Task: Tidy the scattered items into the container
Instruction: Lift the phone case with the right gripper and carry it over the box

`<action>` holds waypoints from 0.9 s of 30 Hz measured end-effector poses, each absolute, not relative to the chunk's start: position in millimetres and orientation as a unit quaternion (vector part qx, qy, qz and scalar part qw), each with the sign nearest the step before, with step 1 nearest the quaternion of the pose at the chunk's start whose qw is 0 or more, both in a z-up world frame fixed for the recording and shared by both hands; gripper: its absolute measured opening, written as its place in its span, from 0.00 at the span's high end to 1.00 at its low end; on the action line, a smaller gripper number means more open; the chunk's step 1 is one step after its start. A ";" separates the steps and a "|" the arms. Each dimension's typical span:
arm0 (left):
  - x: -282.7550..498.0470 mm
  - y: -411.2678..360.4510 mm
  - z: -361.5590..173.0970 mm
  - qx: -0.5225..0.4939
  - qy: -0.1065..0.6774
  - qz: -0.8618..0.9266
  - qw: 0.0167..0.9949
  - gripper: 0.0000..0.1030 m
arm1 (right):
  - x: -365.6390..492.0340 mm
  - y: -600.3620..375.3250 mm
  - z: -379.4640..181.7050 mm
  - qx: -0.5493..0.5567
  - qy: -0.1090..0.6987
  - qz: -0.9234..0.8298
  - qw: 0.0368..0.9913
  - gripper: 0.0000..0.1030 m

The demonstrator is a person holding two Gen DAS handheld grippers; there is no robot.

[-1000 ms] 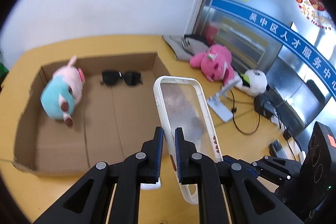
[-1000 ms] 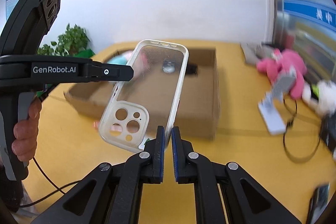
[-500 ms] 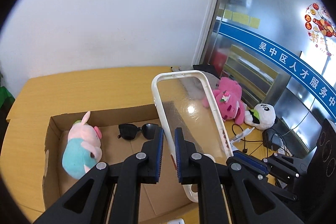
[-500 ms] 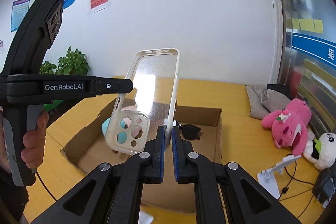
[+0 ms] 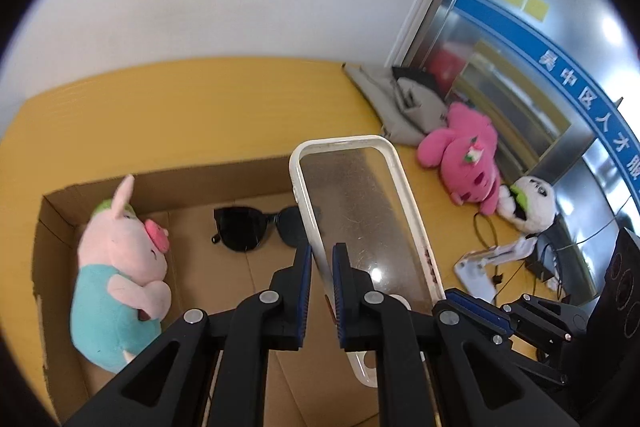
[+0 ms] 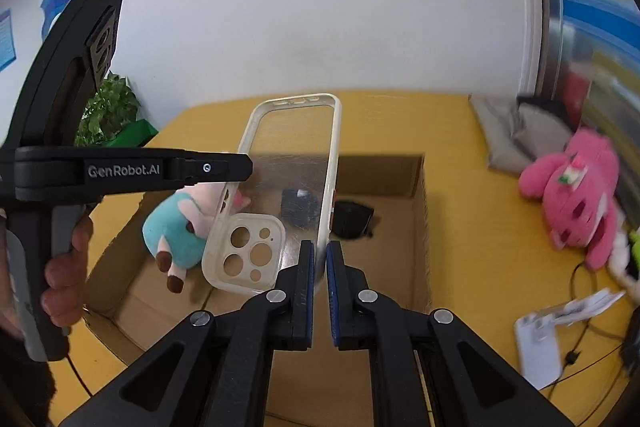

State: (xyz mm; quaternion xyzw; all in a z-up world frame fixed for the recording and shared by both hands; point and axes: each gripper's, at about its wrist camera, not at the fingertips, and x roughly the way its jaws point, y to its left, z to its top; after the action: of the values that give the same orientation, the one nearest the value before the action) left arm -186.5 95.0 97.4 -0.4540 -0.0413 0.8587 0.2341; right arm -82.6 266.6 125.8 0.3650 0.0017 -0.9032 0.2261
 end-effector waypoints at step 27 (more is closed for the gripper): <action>-243.7 119.6 -40.9 -0.597 -0.043 0.770 0.221 0.91 | -136.3 252.0 1.9 0.556 0.086 -0.814 0.142 0.94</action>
State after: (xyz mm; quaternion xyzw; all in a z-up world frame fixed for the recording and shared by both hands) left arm -243.7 119.6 -40.9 -0.5966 -0.0426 0.7704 0.2208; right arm -136.3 252.0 1.9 0.5559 0.0859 -0.8145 0.1422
